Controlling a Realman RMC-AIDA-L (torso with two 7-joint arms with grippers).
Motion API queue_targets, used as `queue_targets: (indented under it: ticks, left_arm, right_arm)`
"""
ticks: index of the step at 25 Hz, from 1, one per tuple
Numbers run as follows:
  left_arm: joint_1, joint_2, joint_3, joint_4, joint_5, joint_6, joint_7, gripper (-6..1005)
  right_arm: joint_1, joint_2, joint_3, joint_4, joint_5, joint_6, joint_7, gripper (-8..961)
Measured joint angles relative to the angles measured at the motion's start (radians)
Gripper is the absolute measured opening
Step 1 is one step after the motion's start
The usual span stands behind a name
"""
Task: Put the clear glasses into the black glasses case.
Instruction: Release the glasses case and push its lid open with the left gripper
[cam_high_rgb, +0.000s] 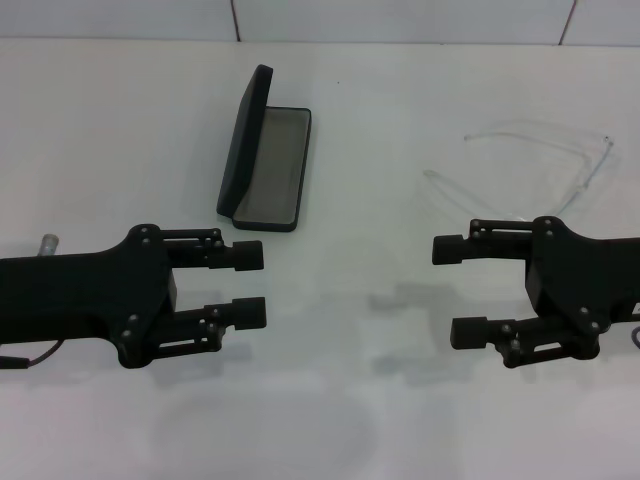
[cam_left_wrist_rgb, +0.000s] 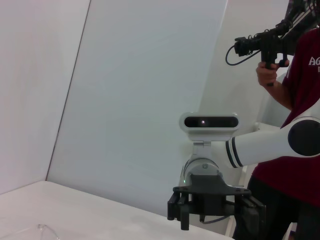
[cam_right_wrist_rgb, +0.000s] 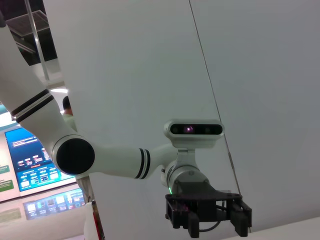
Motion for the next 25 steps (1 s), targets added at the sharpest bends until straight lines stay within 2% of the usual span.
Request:
queue_targets:
  ticks: [21,24,25]
  left_arm:
    - [0.0,-0.002,-0.006,0.01,-0.01,-0.001,-0.003,512]
    - [0.0,-0.014,-0.06,0.069,-0.019,-0.011,-0.039,507]
    - [0.0,-0.025,-0.091,0.116,-0.013,-0.027,-0.08,505]
  right_arm:
    - [-0.005,-0.002,0.006,-0.004,0.001,0.013,-0.003,784]
    - [-0.029,-0.014,0.042,-0.016,0.01,0.056,-0.011,783]
    - [-0.038,-0.016,0.067,-0.019,0.011,0.067,-0.012,782]
